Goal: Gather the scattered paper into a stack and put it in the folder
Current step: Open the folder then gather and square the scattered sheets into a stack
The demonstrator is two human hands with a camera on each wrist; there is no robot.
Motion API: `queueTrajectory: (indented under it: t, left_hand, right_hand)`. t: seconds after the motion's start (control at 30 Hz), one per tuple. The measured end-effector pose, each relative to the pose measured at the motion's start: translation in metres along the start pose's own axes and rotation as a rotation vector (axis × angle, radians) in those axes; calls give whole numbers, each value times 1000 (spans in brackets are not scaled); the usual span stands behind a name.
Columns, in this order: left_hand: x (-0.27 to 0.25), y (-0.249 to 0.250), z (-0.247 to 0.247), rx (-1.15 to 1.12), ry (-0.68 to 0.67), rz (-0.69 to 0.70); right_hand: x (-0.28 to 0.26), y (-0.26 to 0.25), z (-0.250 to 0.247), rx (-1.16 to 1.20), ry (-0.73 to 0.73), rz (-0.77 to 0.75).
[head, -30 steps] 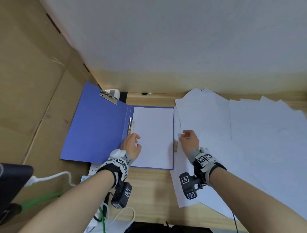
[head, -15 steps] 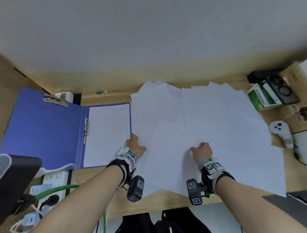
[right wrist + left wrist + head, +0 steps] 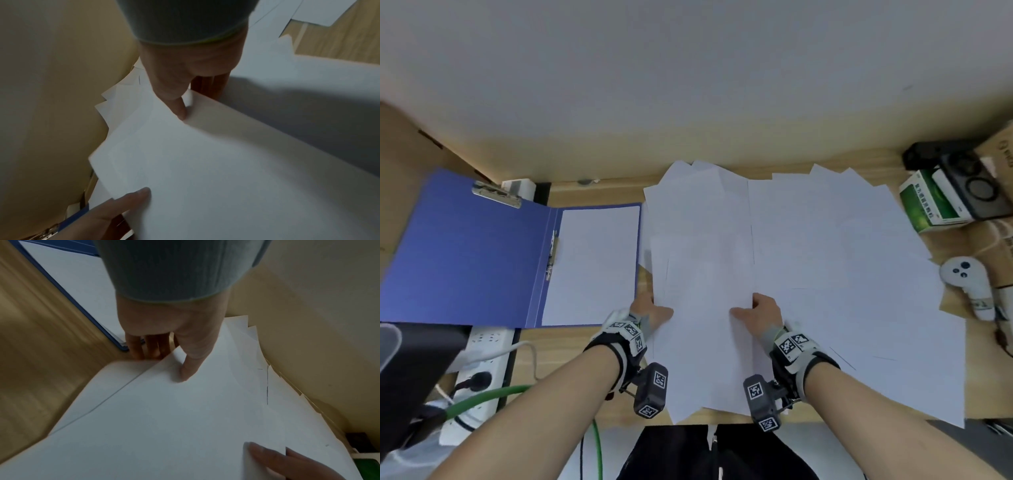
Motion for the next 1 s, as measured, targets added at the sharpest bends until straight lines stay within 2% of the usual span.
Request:
queueTrajectory:
  t: [0.13,0.2,0.33,0.53,0.7,0.8,0.9,1.0]
  left_hand:
    - [-13,4,-4,-78,-12,54]
    - [-14,10,-5,-41,-28,65]
    - [-9,4,-3,60,-156,18]
    - [0,-3,4,116,-146,16]
    - [2,-13,18,120,-48,-11]
    - [2,-17,25,108,-52,2]
    - [-4,-20,25,84,-6,9]
    - [-9,-24,18,75,8,82]
  right_hand:
    - [10,-5,-1,-10,-105,-14]
    - [16,-11,-6,-67,-32,-32]
    - [16,-16,-38,-136,202,-54]
    - [11,18,-84,-170,316,69]
    - [-15,37,-77,-114,277,115]
    - [-23,37,-59,-118,265,120]
    - [-22,39,-49,-99,229,47]
    - [-24,40,-48,-49,228,-6]
Point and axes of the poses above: each hand's wrist, its own x-axis towards the middle knuckle, its own z-axis out of the palm, y = z × x, the point moved 3 cm from there along x, towards the middle knuckle, and after that the axes turned 2 degrees about z, right-handed, at the moved point
